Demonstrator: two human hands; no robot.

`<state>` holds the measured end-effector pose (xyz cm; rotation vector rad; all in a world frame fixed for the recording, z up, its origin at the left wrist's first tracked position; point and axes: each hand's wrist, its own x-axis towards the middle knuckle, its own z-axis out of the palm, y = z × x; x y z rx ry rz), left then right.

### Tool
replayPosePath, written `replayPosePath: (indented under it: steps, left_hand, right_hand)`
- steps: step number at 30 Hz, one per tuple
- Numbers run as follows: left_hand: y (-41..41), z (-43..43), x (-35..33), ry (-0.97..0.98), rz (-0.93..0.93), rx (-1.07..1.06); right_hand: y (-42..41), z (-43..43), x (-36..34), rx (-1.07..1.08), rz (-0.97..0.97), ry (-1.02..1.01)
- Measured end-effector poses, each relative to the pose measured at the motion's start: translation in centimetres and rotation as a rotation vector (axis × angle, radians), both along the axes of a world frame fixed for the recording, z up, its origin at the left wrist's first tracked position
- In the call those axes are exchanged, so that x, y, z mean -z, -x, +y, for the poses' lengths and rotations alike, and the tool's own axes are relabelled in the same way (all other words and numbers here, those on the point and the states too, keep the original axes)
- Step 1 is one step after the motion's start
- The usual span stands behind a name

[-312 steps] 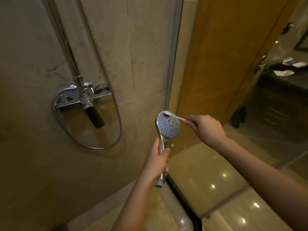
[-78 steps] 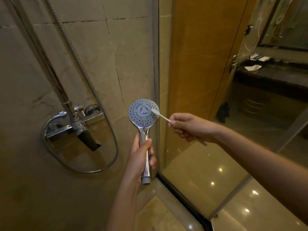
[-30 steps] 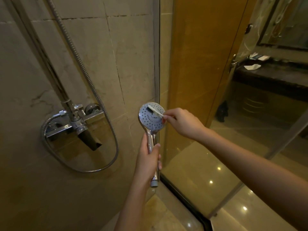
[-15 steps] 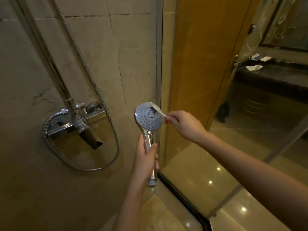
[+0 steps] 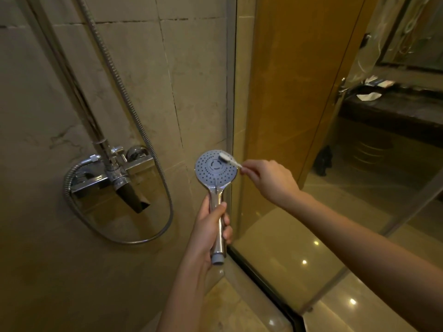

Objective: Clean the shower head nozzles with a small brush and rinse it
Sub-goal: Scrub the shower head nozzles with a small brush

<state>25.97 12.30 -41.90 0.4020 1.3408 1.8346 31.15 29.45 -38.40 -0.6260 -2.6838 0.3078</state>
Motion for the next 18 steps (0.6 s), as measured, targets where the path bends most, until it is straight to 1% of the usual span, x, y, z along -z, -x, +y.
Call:
replayPosePath:
  steps: [2,3,6,7,10,11,14,15,18]
  left_hand:
    - [0.1,-0.2,-0.2,-0.017,-0.027,-0.004]
    - [0.2,-0.2,-0.2,-0.023,-0.040,-0.002]
    - [0.2,0.0,-0.3,-0.014,-0.051,0.006]
    - [0.2,0.0,-0.3,-0.010,-0.048,0.002]
    - [0.3,-0.5,-0.3,-0.019,-0.054,-0.021]
    - [0.4,-0.5,-0.2,-0.018,-0.061,-0.023]
    - [0.3,-0.2,-0.4,-0.007,-0.070,-0.035]
    - [0.3,-0.2,-0.4,-0.004,-0.062,-0.048]
    - [0.4,-0.5,-0.2,0.006,-0.035,-0.067]
  right_hand:
    - [-0.3,-1.2,0.7,-0.092,-0.063,-0.093]
    - [-0.4,-1.6,0.9,-0.120,-0.073,-0.105]
    - [-0.1,-0.5,0.4,-0.008,-0.016,0.025]
    - [-0.1,-0.3,0.5,-0.001,0.001,0.039]
    - [-0.6,-1.0,1.3,-0.079,-0.081,-0.026]
    - [-0.6,-1.1,1.4,-0.087,-0.088,-0.039]
    - [-0.4,-0.3,1.4,-0.016,-0.038,-0.004]
    - [-0.3,-0.5,1.6,-0.026,-0.036,-0.016]
    - [-0.5,-1.6,2.2,-0.099,-0.114,-0.096]
